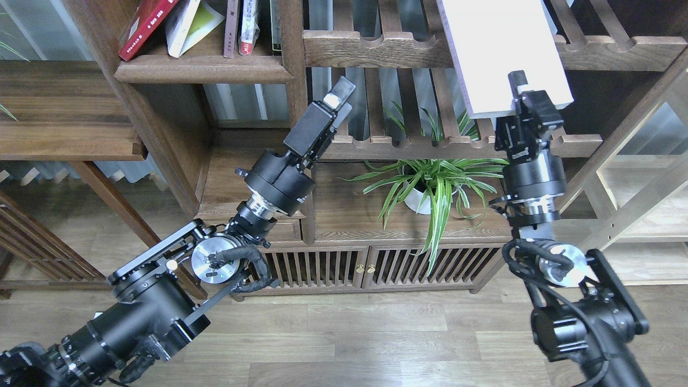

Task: Organize books on shelf
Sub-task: 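Pull the white book out and down with the right gripper, then grasp the white book's top edge with the left gripper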

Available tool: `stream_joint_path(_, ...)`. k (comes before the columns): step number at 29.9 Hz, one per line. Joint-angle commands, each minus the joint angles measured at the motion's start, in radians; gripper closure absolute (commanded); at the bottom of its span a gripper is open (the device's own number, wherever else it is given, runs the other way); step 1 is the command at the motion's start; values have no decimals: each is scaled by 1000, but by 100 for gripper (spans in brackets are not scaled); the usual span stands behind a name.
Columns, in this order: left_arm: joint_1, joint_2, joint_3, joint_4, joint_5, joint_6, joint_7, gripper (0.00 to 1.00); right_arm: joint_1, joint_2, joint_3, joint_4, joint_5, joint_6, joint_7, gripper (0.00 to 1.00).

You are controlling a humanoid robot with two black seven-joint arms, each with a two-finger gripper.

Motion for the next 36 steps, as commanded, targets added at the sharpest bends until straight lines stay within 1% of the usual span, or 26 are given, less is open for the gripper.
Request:
stream_joint_path(1, 0, 0, -13, 1, -51, 0, 73, 2, 4, 38, -26, 11, 0, 0, 0, 95)
stream_joint_path(3, -6, 0, -15, 3, -53, 0, 86, 2, 9, 44, -50, 14, 0, 0, 0, 95)
stream_joint_path(9, -25, 3, -18, 19, -53, 0, 89, 2, 10, 59, -123, 25, 0, 0, 0, 96)
stream_joint_path(11, -39, 6, -24, 35, -54, 0, 101, 2, 15, 84, -135, 26, 0, 0, 0, 96)
stream_joint_path(13, -42, 9, -41, 46, -56, 0, 130, 2, 22, 84, -141, 26, 0, 0, 0, 96)
stream_joint_path(15, -43, 11, -75, 56, -56, 0, 178, 2, 30, 84, -150, 26, 0, 0, -2, 96)
stream_joint_path(19, -43, 12, -138, 67, -56, 0, 254, 2, 45, 84, -178, 26, 0, 0, -2, 95)
stream_joint_path(22, -54, 12, -174, 84, -57, 0, 278, 2, 46, 84, -208, 25, 0, 0, -2, 95)
stream_joint_path(25, -82, 15, -199, 105, -68, 0, 284, 2, 46, 84, -233, 25, 0, 0, -2, 95)
stream_joint_path(28, -118, 35, -195, 122, -118, 0, 291, 2, 46, 84, -264, 23, 0, 0, -3, 95)
stream_joint_path(29, -128, 41, -191, 127, -135, 0, 302, 2, 46, 84, -273, 23, -2, 0, -3, 95)
stream_joint_path(32, -137, 61, -202, 133, -194, 0, 374, 2, 46, 84, -299, 23, -2, 0, -6, 95)
stream_joint_path(36, -135, 95, -201, 131, -231, 0, 416, 2, 46, 84, -310, 23, -3, 0, -11, 95)
